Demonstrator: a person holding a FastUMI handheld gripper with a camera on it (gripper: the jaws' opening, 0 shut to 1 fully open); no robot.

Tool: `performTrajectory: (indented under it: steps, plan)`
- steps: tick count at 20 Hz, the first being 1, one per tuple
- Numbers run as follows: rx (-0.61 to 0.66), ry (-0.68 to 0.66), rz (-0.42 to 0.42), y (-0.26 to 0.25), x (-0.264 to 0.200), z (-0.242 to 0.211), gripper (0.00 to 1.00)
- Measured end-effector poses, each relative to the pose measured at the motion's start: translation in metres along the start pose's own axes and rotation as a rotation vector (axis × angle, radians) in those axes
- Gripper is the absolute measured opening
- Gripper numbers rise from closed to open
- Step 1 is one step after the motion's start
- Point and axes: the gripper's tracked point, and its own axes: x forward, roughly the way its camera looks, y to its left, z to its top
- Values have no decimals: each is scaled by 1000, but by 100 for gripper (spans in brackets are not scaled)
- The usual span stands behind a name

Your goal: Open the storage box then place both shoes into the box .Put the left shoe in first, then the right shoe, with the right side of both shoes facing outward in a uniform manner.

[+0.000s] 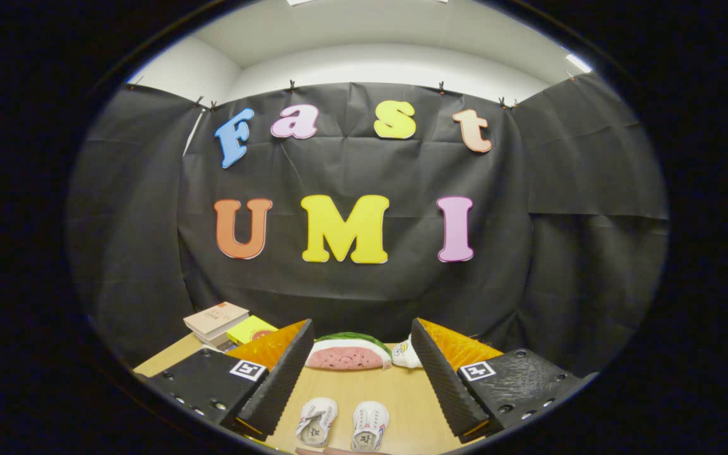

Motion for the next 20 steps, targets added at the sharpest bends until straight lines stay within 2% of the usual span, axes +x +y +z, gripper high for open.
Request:
performTrajectory:
  steps: [8, 11, 13, 16, 18, 20]
  plan:
    - [31, 254, 137, 47, 74, -110, 95]
    - [44, 369, 243, 82, 102, -151, 95]
    - [49, 447, 353, 108, 116, -172, 95]
    - [154, 629, 525, 145, 121, -210, 95]
    - [247, 736, 573, 158, 126, -230, 95]
    - [306, 821, 576, 165, 136, -252, 94]
